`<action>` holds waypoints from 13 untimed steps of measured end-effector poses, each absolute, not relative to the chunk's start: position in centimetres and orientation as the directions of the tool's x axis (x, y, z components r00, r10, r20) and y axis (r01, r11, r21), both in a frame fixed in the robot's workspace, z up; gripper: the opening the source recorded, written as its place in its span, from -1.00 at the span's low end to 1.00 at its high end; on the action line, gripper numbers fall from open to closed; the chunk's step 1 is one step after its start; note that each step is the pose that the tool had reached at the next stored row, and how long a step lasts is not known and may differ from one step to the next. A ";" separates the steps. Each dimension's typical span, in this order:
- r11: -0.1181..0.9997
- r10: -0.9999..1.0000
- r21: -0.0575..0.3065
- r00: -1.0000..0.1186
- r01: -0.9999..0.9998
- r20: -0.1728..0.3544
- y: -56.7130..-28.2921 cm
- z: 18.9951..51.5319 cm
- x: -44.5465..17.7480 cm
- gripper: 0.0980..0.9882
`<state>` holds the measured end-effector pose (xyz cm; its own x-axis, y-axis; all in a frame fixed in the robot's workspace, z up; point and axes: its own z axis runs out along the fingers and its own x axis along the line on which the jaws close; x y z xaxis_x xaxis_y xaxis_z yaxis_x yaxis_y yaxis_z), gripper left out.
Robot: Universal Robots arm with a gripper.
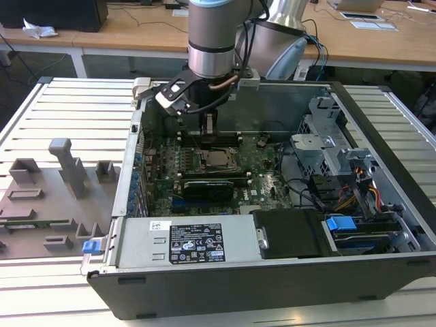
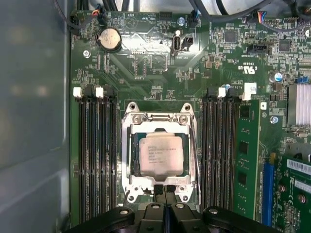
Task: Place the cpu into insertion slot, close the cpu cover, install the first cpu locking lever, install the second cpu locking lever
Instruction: 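Close the cpu cover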
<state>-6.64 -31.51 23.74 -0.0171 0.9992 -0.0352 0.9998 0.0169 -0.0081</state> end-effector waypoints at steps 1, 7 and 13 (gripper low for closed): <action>0.017 0.999 -0.008 -0.017 1.000 -0.035 -31.5 23.7 -6.7 -0.98; 0.017 0.999 -0.008 -0.017 1.000 -0.035 -31.5 23.6 -7.4 -0.98; 0.017 0.999 -0.008 -0.017 1.000 -0.035 -31.5 23.4 -7.8 -0.98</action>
<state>-7.79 -31.51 23.41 -0.0172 0.9992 -0.0352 0.9998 0.0169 -0.0081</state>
